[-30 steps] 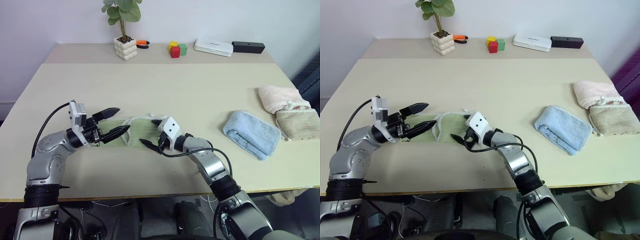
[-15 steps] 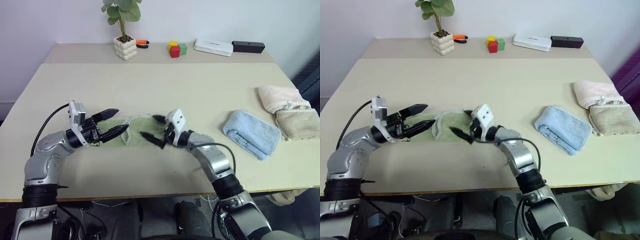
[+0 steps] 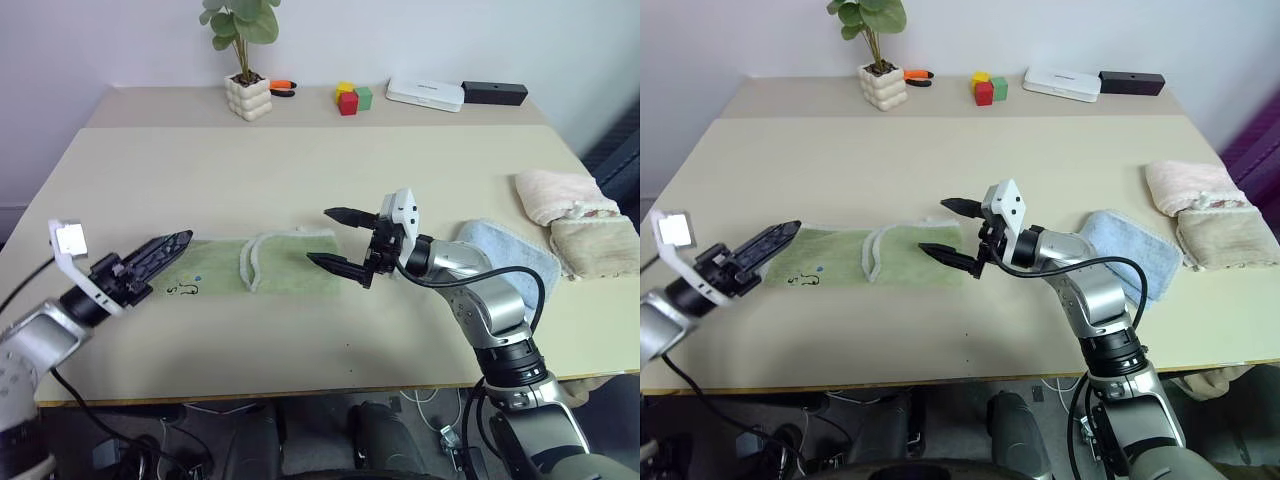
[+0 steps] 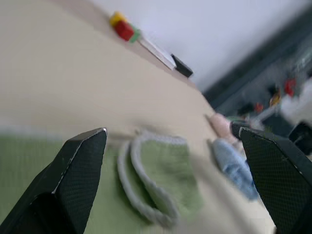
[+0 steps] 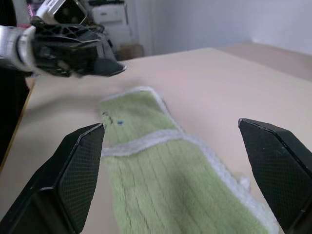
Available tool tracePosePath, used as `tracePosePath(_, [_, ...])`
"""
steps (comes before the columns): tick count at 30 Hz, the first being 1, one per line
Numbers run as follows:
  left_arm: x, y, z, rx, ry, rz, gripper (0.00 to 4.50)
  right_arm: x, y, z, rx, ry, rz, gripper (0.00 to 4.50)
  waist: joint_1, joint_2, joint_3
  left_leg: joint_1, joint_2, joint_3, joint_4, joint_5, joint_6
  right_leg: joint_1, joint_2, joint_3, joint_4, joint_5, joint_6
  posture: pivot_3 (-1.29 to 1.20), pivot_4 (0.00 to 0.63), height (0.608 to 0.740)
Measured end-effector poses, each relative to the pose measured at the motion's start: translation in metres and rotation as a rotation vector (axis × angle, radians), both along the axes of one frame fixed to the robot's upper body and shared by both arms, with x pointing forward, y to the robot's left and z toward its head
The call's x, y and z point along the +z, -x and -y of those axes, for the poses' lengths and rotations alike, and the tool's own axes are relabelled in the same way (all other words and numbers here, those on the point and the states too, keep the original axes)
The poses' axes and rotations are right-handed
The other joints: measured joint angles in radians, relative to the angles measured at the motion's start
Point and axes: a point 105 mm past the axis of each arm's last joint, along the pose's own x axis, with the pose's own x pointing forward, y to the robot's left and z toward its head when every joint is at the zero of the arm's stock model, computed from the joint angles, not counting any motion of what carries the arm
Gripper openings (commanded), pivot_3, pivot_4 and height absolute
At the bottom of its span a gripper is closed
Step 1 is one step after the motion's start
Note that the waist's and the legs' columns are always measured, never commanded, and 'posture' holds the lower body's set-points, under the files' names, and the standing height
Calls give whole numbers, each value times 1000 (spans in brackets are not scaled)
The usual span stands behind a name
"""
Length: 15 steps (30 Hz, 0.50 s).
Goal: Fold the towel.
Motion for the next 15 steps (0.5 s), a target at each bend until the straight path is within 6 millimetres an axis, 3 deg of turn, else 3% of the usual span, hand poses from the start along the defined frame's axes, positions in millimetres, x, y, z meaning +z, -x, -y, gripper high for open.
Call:
tracePosePath(3, [-26, 22, -1, 91, 102, -133, 4500, 0, 16, 17, 76, 62, 14, 4471, 5, -1, 0, 0, -2, 0, 0, 0, 0, 1, -4, -1, -1, -2, -3, 0, 150, 735])
tracePosePath(6, [-32, 29, -7, 174, 193, -181, 4500, 1, 24, 26, 119, 99, 40, 4471, 4, -1, 0, 3, -2, -1, 1, 0, 0, 3, -5, -2, -1, -4, -8, 0, 150, 735])
tracePosePath(15, [-58, 27, -39, 443, 309, -291, 4500, 0, 23, 25, 111, 107, 68, 4471, 5, -1, 0, 2, -4, 0, 0, 0, 0, 3, -7, -2, -4, -5, -10, 0, 150, 735])
